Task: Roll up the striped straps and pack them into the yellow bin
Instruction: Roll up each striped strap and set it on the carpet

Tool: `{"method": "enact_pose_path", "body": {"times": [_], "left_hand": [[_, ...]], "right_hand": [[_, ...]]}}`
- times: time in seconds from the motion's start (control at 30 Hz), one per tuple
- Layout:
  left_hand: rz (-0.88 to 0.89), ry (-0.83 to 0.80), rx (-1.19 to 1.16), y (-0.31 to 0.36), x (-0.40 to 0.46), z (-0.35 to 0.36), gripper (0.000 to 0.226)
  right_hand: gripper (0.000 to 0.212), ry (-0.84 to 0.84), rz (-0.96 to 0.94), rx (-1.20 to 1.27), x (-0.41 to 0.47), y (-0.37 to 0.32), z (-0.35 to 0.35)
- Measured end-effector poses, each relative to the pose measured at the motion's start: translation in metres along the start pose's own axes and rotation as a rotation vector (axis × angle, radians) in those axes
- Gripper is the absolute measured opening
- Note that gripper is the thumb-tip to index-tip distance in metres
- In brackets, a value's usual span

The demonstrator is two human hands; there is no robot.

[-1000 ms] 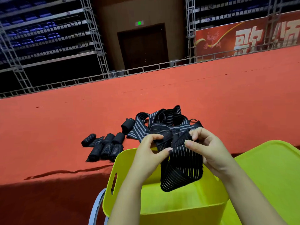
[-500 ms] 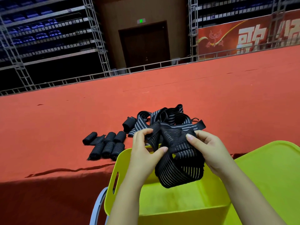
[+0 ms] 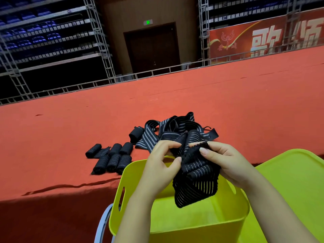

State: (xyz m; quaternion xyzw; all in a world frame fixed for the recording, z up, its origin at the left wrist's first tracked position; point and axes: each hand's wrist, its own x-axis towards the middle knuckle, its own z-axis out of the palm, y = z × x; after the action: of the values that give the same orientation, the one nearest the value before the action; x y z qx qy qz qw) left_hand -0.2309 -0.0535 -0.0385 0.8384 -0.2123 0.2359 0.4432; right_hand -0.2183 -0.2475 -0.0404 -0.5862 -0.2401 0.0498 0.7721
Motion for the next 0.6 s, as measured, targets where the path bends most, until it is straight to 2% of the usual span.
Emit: {"method": "enact_pose_path", "body": {"times": [0.13,0.3,0.37,0.47,0.6], "left_hand": [[0.043,-0.043,0.055,-0.009,0.001,0.002,0.019],[0.051,0.059,0.152,-0.014,0.002,0.001,0.008],[0.013,0.117,0.175,-0.018,0.002,-0.003,0.008],[-0.077,0.201,0.199,-0.027,0.001,-0.016,0.022],[-0.116,0.161,0.227,-0.028,0.001,-0.023,0.019]], "right_hand": [[0.025,-0.027,-0.005,-0.036,0.002,-0.002,0.002],[0.026,-0.03,0.017,-0.074,0.003,0.002,0.004],[0.028,0.01,0.025,-0.054,0.001,0.003,0.0],[0.029,0.115,0.01,-0.021,-0.003,0.004,-0.011],[0.03,0.264,-0.042,-0.06,-0.002,0.002,-0.019]]}}
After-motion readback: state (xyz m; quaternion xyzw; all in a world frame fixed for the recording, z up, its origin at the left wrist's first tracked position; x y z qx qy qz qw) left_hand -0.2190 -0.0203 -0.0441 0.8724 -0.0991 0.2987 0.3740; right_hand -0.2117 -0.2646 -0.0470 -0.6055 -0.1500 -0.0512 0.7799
